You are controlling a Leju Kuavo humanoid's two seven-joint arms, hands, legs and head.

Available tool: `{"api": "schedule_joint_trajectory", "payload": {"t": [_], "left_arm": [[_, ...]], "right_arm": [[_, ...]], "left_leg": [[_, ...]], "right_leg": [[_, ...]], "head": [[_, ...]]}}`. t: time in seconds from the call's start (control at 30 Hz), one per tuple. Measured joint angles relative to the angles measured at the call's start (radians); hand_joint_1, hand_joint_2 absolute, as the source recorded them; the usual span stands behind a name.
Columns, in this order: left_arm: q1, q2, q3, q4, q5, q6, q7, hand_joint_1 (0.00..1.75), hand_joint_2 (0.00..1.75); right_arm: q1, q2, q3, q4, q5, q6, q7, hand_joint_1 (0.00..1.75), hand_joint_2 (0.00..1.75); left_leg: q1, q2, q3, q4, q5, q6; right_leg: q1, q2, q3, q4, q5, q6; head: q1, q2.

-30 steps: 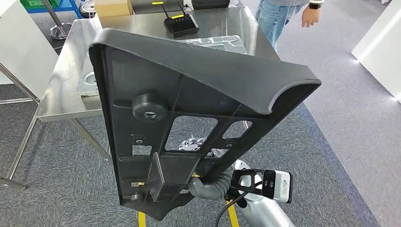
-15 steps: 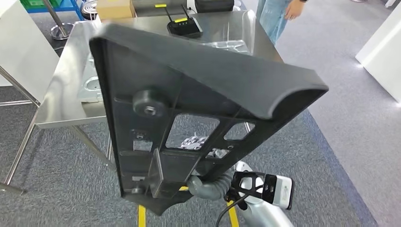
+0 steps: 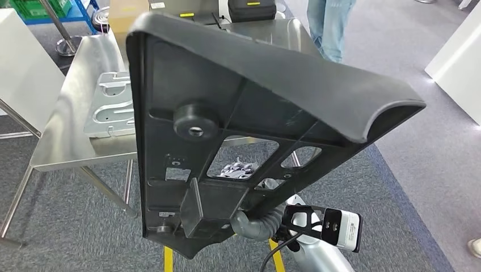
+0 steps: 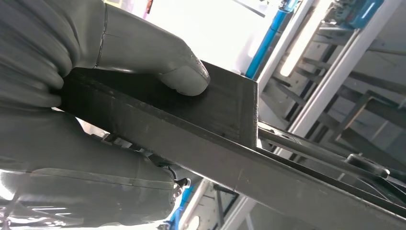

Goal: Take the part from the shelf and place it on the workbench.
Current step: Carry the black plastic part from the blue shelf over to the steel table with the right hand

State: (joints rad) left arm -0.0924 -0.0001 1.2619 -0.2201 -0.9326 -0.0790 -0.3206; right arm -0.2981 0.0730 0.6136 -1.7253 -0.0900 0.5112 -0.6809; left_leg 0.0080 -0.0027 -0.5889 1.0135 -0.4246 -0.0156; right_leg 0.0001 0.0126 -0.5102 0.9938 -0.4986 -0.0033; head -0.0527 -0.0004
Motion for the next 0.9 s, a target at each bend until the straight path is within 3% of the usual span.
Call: {"api": "schedule_joint_trajectory", "payload": {"t": [0.07, 0.13, 0.17, 0.23, 0.27, 0.3, 0.33, 0.4, 0.43, 0.47, 0.53, 0.63, 0.7, 0.77, 0.8, 0.83, 0.9], "left_arm": [[0.0, -0.001, 0.0, 0.0, 0.0, 0.0, 0.0, 0.0, 0.0], [-0.002, -0.002, 0.0, 0.0, 0.0, 0.0, -0.001, 0.0, 0.0], [-0.002, -0.002, 0.0, 0.0, 0.0, 0.0, -0.001, 0.0, 0.0], [-0.003, -0.003, 0.0, 0.0, 0.001, 0.001, -0.002, 0.0, 0.0], [-0.002, -0.003, 0.0, 0.0, 0.001, 0.001, -0.003, 0.0, 0.0], [-0.001, -0.003, 0.0, 0.0, 0.001, 0.001, -0.005, 0.0, 0.0], [-0.001, -0.004, 0.0, 0.0, 0.001, 0.001, -0.006, 0.0, 0.0], [-0.001, -0.006, 0.0, 0.0, 0.001, 0.001, -0.008, 0.0, 0.0], [-0.001, -0.008, 0.0, 0.0, 0.001, 0.001, -0.008, 0.0, 0.0], [-0.002, -0.009, 0.0, 0.0, 0.001, 0.001, -0.009, 0.0, 0.0], [-0.004, -0.011, 0.0, 0.0, 0.001, 0.001, -0.009, 0.0, 0.0], [-0.006, -0.012, 0.0, 0.0, 0.001, 0.001, -0.008, 0.0, 0.0], [-0.006, -0.013, 0.0, 0.0, 0.001, 0.001, -0.008, 0.0, 0.0], [-0.003, -0.013, 0.0, 0.0, 0.001, 0.001, -0.008, 0.0, 0.0], [-0.001, -0.013, 0.0, 0.0, 0.001, 0.001, -0.008, 0.0, 0.0], [0.001, -0.014, 0.0, 0.0, 0.001, 0.001, -0.008, 0.0, 0.0], [0.002, -0.012, 0.0, 0.0, 0.004, 0.0, -0.006, 0.0, 0.0]], "right_arm": [[0.0, -0.002, -0.002, -0.002, 0.0, 0.001, 0.0, 1.75, 1.75], [-0.001, -0.003, -0.004, -0.006, -0.001, 0.005, 0.0, 1.75, 1.75], [-0.002, -0.004, -0.005, -0.007, -0.001, 0.009, 0.0, 1.75, 1.75], [-0.001, -0.008, -0.007, -0.007, -0.001, 0.02, 0.0, 1.75, 1.75], [0.0, -0.01, -0.008, -0.006, 0.0, 0.025, 0.0, 1.75, 1.75], [0.0, -0.012, -0.009, -0.005, 0.0, 0.028, 0.0, 1.75, 1.75], [0.0, -0.013, -0.009, -0.004, 0.001, 0.03, 0.0, 1.75, 1.75], [-0.003, -0.014, -0.01, -0.003, 0.002, 0.03, 0.0, 1.75, 1.75], [-0.005, -0.014, -0.011, -0.002, 0.002, 0.03, 0.0, 1.75, 1.75], [-0.008, -0.014, -0.012, -0.001, 0.002, 0.03, 0.0, 1.75, 1.75], [-0.012, -0.014, -0.013, 0.002, 0.003, 0.03, 0.0, 1.75, 1.75], [-0.014, -0.013, -0.014, 0.001, 0.008, 0.029, 0.0, 1.75, 1.75], [-0.015, -0.011, -0.014, 0.001, 0.01, 0.029, 0.0, 1.75, 1.75], [-0.014, -0.009, -0.014, 0.001, 0.012, 0.029, 0.0, 1.75, 1.75], [-0.013, -0.009, -0.014, 0.001, 0.012, 0.029, 0.0, 1.75, 1.75], [-0.012, -0.009, -0.014, 0.001, 0.013, 0.029, 0.0, 1.75, 1.75], [-0.012, -0.009, -0.014, 0.001, 0.014, 0.029, 0.0, 1.75, 1.75]], "left_leg": [[0.001, 0.0, 0.002, -0.006, -0.004, 0.012], [0.005, 0.0, 0.009, -0.012, -0.007, 0.024], [0.006, 0.001, 0.013, -0.014, -0.009, 0.029], [0.005, 0.002, 0.019, -0.014, -0.017, 0.036], [0.004, 0.002, 0.023, -0.014, -0.022, 0.037], [0.004, 0.001, 0.029, -0.014, -0.027, 0.036], [0.004, 0.0, 0.038, -0.014, -0.033, 0.035], [0.003, -0.002, 0.059, -0.015, -0.048, 0.031], [0.001, -0.003, 0.067, -0.015, -0.056, 0.027], [0.0, -0.004, 0.071, -0.015, -0.062, 0.022], [-0.001, -0.003, 0.074, -0.02, -0.07, 0.011], [0.0, -0.001, 0.078, 0.0, -0.091, -0.004], [0.002, -0.001, 0.028, 0.107, -0.139, -0.011], [0.004, -0.001, -0.059, 0.245, -0.181, -0.017], [0.004, -0.001, -0.089, 0.275, -0.173, -0.018], [0.004, -0.001, -0.098, 0.263, -0.143, -0.018], [0.004, 0.0, -0.063, 0.135, -0.042, -0.013]], "right_leg": [[0.0, 0.0, 0.002, -0.001, -0.006, 0.011], [-0.001, -0.001, -0.013, 0.036, -0.028, 0.022], [-0.002, -0.002, -0.04, 0.088, -0.052, 0.027], [-0.005, -0.003, -0.128, 0.236, -0.107, 0.032], [-0.006, -0.003, -0.169, 0.293, -0.118, 0.033], [-0.006, -0.004, -0.193, 0.315, -0.106, 0.033], [-0.006, -0.004, -0.194, 0.292, -0.071, 0.031], [-0.004, -0.006, -0.147, 0.153, 0.029, 0.02], [-0.001, -0.007, -0.12, 0.084, 0.061, 0.013], [0.002, -0.008, -0.103, 0.04, 0.077, 0.008], [0.007, -0.007, -0.094, 0.018, 0.07, -0.001], [-0.001, -0.004, -0.075, 0.001, 0.065, -0.015], [-0.003, -0.006, -0.057, -0.008, 0.058, -0.023], [-0.003, -0.006, -0.044, -0.008, 0.045, -0.026], [-0.003, -0.005, -0.036, -0.008, 0.038, -0.026], [-0.003, -0.004, -0.026, -0.008, 0.031, -0.025], [-0.003, -0.003, -0.002, -0.008, 0.013, -0.021]], "head": [[0.0, 0.0], [0.0, 0.0], [0.0, 0.0], [0.0, 0.0], [0.0, 0.0], [0.0, 0.0], [0.0, 0.0], [0.0, 0.0], [0.0, 0.0], [0.0, 0.0], [0.001, 0.0], [0.0, 0.0], [0.0, 0.0], [0.0, 0.0], [0.0, 0.0], [0.0, 0.0], [0.0, 0.0]]}}
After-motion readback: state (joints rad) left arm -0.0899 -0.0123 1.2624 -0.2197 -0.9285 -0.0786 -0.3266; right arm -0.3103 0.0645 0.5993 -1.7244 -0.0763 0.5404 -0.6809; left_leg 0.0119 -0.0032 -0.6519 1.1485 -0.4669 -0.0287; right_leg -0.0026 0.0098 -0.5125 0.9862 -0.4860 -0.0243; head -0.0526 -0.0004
